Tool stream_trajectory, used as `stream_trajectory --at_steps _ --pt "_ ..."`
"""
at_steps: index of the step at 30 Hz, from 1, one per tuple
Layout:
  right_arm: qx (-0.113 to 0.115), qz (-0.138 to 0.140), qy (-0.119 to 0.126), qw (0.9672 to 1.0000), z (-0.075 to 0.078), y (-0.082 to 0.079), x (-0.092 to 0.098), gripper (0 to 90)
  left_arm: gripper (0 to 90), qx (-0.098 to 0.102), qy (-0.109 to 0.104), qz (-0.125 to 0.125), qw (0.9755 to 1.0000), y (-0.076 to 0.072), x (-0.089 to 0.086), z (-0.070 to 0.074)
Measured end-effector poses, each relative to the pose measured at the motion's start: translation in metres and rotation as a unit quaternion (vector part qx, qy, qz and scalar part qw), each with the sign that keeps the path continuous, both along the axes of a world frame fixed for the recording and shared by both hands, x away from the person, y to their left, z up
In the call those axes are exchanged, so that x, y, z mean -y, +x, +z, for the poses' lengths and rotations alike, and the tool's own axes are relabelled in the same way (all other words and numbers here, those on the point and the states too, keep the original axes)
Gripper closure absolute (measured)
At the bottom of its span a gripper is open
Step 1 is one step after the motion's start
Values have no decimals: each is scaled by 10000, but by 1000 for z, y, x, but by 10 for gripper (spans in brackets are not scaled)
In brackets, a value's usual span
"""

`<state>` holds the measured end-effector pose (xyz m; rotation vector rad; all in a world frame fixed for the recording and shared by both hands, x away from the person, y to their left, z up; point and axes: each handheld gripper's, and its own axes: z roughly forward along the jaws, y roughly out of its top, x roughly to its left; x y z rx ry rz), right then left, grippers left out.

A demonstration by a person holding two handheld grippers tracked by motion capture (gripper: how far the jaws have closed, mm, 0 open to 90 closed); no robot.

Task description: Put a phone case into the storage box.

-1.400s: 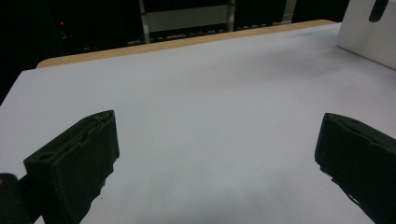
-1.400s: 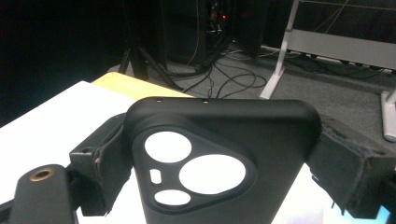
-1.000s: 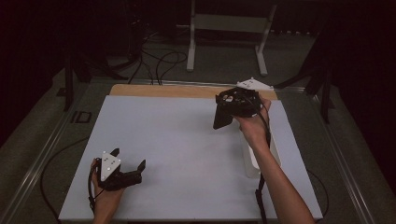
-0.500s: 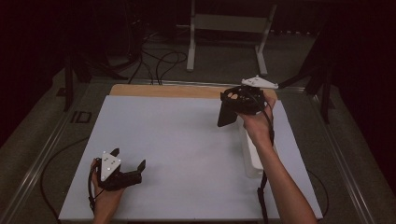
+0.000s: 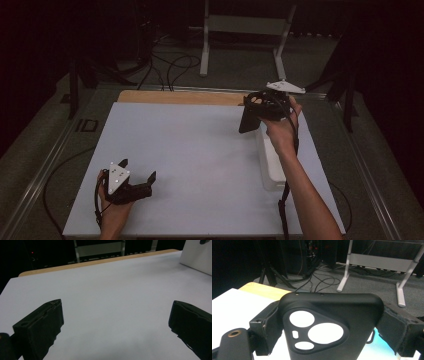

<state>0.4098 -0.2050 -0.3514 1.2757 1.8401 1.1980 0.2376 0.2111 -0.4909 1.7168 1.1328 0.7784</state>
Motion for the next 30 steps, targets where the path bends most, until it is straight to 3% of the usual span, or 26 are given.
stream_trajectory --at_steps 30 --pt "184 -324 90 9993 13 3 22 133 2 -2 28 -3 10000 0 0 0"
